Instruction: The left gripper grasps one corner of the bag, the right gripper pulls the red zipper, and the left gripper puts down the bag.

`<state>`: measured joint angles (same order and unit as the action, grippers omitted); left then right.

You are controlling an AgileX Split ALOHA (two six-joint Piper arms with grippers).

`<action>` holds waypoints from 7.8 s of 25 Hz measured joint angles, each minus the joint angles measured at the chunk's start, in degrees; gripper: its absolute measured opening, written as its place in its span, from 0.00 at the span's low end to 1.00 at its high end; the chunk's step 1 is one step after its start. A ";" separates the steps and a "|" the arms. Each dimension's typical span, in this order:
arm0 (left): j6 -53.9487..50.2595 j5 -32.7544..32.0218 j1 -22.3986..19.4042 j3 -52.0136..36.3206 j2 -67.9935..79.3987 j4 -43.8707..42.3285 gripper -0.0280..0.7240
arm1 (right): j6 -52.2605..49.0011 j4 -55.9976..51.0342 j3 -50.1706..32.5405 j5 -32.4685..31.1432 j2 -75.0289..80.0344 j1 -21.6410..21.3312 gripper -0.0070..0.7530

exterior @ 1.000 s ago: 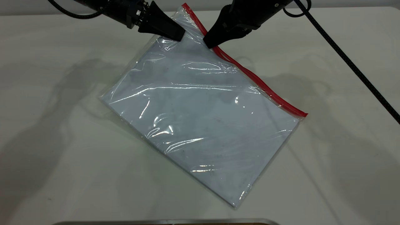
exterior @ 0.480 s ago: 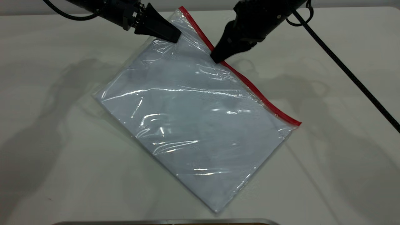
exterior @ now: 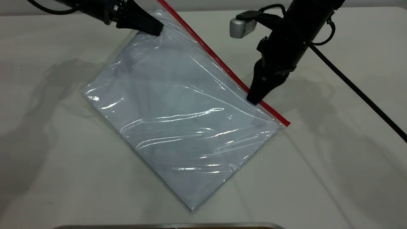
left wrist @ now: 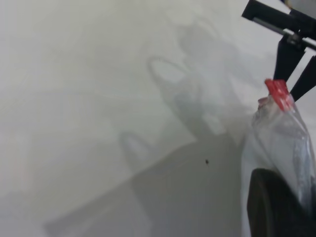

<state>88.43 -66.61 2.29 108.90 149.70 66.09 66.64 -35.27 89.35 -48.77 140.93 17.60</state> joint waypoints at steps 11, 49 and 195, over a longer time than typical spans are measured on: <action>-0.10 4.79 0.00 0.00 -0.07 -5.84 0.11 | -8.59 10.21 0.00 -10.55 0.05 0.00 0.07; -40.91 17.26 3.46 0.60 -11.35 -39.35 0.87 | -21.91 14.77 15.42 -10.37 -1.85 -0.06 0.72; -82.24 1.47 -2.52 -81.06 -150.79 -61.21 0.81 | -54.31 28.07 -61.65 -16.50 -141.84 -21.24 0.68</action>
<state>6.19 -65.15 -0.23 27.84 -1.09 4.87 12.33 -7.20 27.70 -65.27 -0.91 -3.64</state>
